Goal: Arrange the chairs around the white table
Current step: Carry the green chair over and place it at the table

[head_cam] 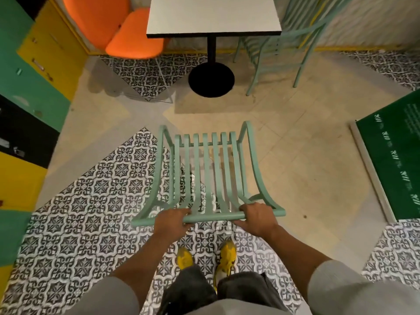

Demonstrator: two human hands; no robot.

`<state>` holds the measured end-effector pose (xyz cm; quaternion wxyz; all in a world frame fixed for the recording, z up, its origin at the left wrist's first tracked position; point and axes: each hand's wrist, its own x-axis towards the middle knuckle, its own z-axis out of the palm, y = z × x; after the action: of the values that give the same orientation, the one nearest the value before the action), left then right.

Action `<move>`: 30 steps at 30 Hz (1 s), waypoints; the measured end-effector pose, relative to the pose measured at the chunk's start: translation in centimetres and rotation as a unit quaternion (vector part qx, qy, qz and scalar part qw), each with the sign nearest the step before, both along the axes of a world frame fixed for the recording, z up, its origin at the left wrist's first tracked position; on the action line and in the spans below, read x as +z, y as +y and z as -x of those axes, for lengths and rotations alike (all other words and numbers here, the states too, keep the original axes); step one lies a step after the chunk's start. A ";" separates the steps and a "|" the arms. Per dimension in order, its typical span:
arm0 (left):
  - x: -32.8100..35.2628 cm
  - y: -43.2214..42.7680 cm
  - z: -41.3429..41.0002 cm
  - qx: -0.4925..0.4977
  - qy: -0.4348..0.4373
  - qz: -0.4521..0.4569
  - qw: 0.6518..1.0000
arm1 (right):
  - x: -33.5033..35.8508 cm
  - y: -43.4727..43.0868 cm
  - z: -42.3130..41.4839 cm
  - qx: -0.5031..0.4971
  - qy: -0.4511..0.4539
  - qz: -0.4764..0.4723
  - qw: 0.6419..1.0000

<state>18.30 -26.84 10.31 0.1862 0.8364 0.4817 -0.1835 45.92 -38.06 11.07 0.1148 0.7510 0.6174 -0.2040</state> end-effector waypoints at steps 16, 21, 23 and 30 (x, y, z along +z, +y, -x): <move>-0.1 1.8 -1.0 0.019 0.063 0.015 0.998 | -1.2 2.0 -0.6 -0.024 -0.023 0.028 0.999; 0.3 3.4 -2.0 0.024 0.053 0.028 0.998 | -0.6 4.0 -1.8 -0.011 -0.020 0.057 0.998; 0.5 4.5 -2.5 0.034 0.043 0.039 0.998 | -0.4 5.2 -2.3 -0.002 -0.026 0.064 0.998; -0.3 8.7 -5.4 -0.009 0.015 0.045 0.999 | 0.6 10.3 -6.1 -0.005 -0.015 0.094 0.995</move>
<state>23.74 -18.15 10.02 0.2145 0.8290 0.4678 -0.2186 52.05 -27.74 11.63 0.1930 0.7428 0.5903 -0.2500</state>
